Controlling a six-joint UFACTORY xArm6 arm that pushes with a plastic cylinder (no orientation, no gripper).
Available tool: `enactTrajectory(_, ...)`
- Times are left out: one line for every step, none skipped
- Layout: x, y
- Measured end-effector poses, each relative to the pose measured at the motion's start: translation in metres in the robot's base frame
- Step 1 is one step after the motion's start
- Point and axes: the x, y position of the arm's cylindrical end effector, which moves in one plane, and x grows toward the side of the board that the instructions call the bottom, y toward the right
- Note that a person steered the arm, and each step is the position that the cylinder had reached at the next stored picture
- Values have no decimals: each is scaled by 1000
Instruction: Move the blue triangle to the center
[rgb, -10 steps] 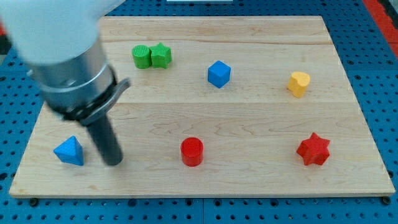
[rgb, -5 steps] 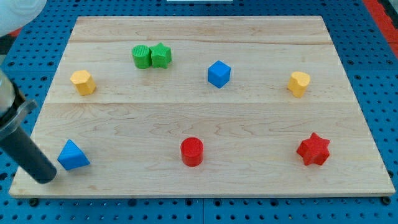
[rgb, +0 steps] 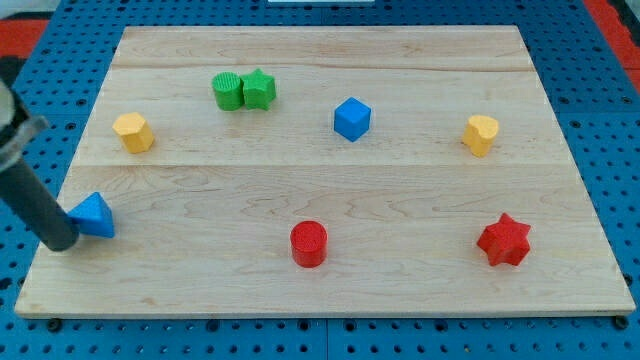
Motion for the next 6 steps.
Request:
enactTrajectory(-13,-5)
enactTrajectory(11,10)
enactTrajectory(-3,22)
enactTrajectory(-40,48)
enactTrajectory(-60,72)
enactTrajectory(-49,72)
